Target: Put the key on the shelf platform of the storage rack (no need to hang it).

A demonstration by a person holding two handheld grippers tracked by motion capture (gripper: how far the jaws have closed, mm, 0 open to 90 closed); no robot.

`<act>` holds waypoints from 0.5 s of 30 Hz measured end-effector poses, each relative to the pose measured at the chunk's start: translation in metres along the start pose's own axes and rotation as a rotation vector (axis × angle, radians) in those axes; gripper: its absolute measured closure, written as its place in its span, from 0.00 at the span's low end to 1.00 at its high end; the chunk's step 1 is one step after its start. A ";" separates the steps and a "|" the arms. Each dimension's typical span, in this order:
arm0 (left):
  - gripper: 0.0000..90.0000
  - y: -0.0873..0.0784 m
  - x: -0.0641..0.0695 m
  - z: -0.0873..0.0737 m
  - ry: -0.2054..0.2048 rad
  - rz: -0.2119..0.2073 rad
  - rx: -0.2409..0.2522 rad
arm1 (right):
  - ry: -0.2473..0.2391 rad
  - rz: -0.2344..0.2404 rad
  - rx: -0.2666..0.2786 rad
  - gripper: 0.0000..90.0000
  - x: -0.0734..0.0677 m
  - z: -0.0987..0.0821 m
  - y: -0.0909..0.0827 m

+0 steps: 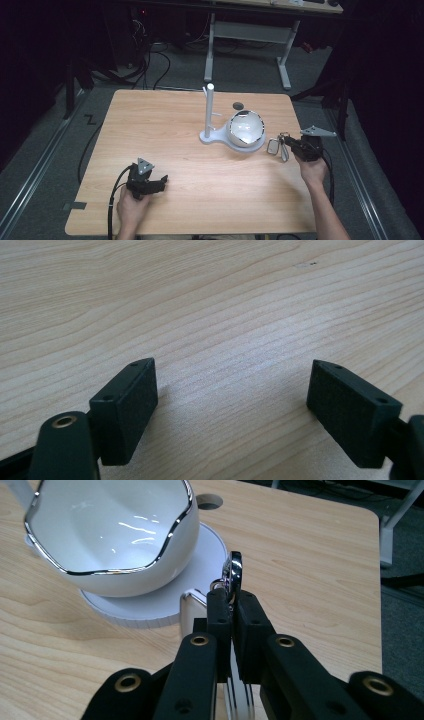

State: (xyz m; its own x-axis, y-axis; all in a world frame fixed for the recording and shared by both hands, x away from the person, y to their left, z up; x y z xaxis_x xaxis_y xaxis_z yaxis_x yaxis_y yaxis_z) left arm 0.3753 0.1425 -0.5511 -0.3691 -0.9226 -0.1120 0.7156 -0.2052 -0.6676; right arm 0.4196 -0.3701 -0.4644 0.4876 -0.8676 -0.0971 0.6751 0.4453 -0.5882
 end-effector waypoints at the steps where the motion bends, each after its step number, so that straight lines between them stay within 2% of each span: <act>1: 0.23 0.000 0.000 0.000 0.000 0.000 0.000 | 0.000 0.000 0.004 0.97 -0.001 0.000 -0.002; 15: 0.23 0.000 0.000 0.000 -0.001 0.000 0.001 | -0.034 0.026 0.048 0.97 -0.017 0.004 -0.022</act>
State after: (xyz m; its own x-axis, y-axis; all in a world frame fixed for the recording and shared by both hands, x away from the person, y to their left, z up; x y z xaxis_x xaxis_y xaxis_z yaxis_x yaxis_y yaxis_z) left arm 0.3753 0.1425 -0.5511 -0.3684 -0.9229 -0.1116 0.7161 -0.2052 -0.6672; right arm 0.3984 -0.3648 -0.4468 0.5229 -0.8482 -0.0839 0.6875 0.4780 -0.5467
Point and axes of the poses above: each handheld gripper's, and its own axes: y roughly forward along the jaws, z roughly out of its top, x roughly to its right, the point moved 2 cm from there along y, roughly forward along the jaws, and after that the axes turned 11 degrees about z, right-handed, at the moved point
